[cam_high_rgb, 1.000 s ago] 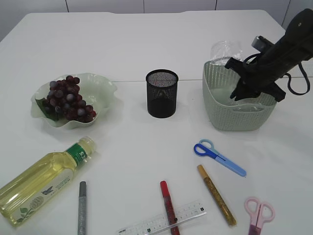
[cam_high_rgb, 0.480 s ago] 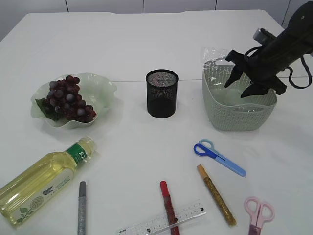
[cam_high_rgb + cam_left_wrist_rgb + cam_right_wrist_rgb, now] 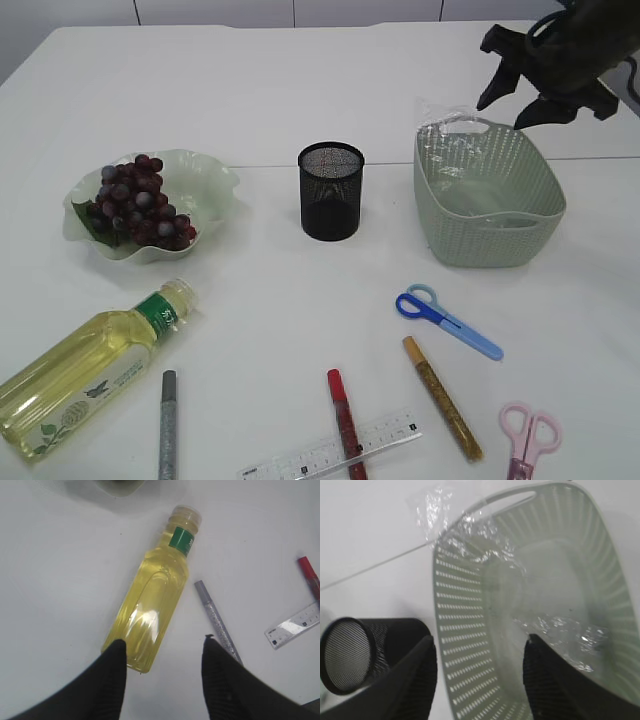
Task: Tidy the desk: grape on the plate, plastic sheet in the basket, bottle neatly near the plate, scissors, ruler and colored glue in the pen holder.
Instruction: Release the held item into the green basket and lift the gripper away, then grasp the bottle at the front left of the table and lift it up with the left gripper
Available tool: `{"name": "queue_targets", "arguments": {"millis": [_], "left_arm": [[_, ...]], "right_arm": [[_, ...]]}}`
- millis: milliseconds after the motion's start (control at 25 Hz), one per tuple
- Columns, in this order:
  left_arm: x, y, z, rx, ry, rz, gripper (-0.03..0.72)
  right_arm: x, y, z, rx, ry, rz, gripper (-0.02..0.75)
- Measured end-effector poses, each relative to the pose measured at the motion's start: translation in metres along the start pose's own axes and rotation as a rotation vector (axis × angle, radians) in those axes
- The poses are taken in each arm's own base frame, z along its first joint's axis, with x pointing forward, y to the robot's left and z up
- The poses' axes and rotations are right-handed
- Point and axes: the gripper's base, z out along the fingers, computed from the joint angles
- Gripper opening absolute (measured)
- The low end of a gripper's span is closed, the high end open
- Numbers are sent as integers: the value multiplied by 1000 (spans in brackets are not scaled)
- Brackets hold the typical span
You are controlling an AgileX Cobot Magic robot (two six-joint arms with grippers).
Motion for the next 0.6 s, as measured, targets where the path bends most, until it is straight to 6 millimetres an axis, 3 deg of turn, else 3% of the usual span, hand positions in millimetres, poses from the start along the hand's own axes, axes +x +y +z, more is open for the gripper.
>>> {"name": "queue_targets", "arguments": {"millis": [240,600], "left_arm": [[0,0,0,0,-2,0,361],[0,0,0,0,-5,0,361]], "right_arm": [[8,-7,-36,177,107,-229,409],[23,-9,-92,283,119,-320,409]]}}
